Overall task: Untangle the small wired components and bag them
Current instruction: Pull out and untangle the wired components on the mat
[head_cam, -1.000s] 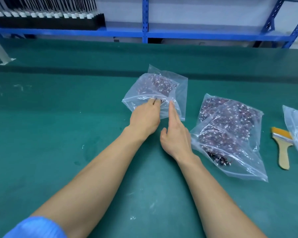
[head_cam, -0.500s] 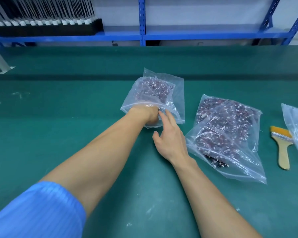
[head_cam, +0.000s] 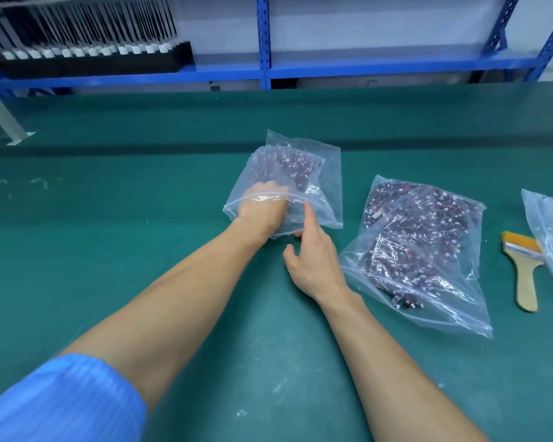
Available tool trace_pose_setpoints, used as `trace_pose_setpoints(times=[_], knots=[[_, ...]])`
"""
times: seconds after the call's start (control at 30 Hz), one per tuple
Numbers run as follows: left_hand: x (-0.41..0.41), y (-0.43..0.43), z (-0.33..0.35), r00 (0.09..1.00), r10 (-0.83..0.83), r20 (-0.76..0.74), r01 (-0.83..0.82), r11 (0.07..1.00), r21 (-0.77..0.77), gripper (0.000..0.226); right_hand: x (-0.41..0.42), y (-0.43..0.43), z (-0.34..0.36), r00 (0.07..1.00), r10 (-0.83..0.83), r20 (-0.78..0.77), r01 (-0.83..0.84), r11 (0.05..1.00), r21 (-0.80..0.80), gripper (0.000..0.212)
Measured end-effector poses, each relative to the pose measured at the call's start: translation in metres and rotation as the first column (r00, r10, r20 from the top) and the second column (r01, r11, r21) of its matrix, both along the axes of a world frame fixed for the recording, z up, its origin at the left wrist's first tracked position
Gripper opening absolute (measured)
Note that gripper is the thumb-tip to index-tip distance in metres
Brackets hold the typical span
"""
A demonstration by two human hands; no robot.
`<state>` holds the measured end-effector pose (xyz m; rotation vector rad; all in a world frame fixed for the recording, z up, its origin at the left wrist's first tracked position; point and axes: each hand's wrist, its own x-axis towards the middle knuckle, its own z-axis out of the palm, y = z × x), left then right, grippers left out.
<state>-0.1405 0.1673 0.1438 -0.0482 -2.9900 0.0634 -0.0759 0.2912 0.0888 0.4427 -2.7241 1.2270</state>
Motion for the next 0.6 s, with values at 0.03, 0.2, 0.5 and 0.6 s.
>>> trace_pose_setpoints(times=[0.03,0.2,0.5,0.6], knots=[[0.002,0.000,0.001,1.000,0.013,-0.019,-0.012,1.000,0.028,0.014,0.000,0.000,0.000,1.000,0.001,0.004,-0.001,1.000,-0.003,0.083],[0.014,0.005,0.000,0.999,0.015,-0.039,-0.014,1.000,0.022,0.017,-0.001,-0.002,0.001,0.999,0.021,0.029,-0.021,1.000,0.008,0.090],[0.056,0.003,-0.009,0.976,-0.081,-0.201,0.088,0.996,0.025,0.018,0.000,-0.001,0.001,0.996,0.030,0.083,-0.028,0.999,-0.020,0.094],[0.079,-0.009,-0.010,0.939,-0.095,-0.331,0.189,0.945,0.268,0.021,0.001,0.002,0.002,0.996,0.023,0.088,-0.022,1.000,-0.018,0.092]])
